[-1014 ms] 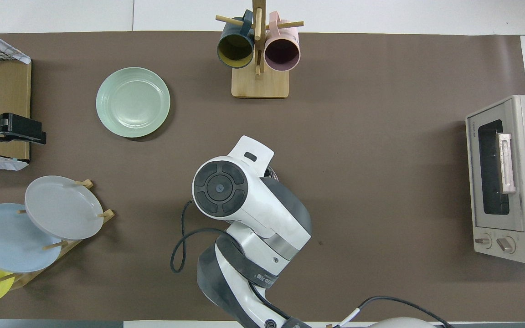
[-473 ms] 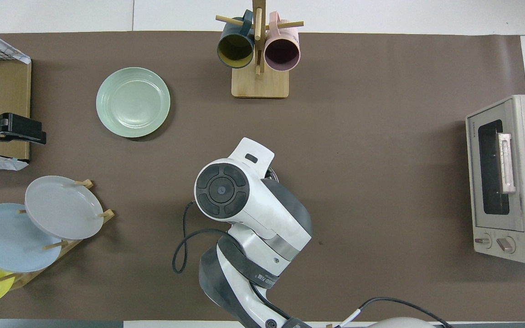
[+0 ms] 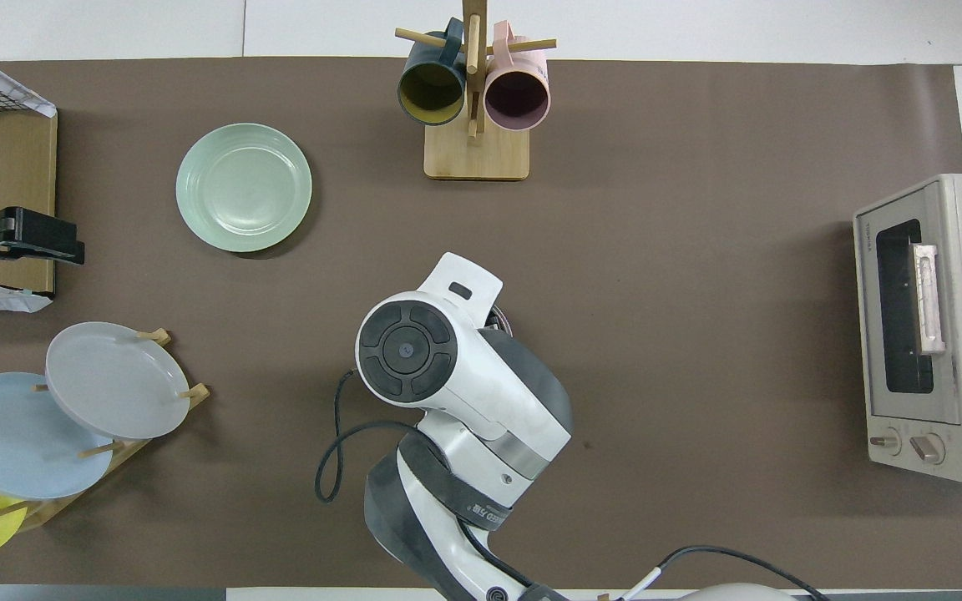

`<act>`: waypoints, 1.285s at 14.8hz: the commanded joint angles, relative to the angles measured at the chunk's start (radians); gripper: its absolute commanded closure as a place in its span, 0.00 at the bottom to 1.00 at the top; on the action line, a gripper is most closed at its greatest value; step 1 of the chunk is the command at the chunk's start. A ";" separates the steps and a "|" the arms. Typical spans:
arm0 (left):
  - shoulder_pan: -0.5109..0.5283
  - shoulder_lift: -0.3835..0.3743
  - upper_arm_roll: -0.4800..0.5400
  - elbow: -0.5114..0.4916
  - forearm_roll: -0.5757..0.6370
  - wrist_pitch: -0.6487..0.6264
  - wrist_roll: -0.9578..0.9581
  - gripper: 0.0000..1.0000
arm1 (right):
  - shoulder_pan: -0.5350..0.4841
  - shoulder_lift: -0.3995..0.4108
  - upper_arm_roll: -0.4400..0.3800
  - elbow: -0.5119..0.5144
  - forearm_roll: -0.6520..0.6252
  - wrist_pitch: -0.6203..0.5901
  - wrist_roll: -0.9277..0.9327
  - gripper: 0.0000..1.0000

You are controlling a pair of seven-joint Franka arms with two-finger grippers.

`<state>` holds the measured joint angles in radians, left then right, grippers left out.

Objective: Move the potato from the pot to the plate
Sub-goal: 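Grasp the glass lid knob with the right gripper, then lift the glass lid off and carry it beside the toaster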

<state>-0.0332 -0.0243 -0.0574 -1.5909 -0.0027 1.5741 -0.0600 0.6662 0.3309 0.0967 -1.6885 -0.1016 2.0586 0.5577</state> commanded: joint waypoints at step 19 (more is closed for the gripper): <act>0.012 -0.020 -0.009 -0.021 0.015 0.001 -0.003 0.00 | -0.638 -0.174 -0.006 -0.360 0.002 0.160 -0.763 0.62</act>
<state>-0.0332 -0.0243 -0.0574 -1.5909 -0.0027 1.5741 -0.0600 0.0593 0.2386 0.0712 -1.8945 -0.1031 2.1032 -0.1743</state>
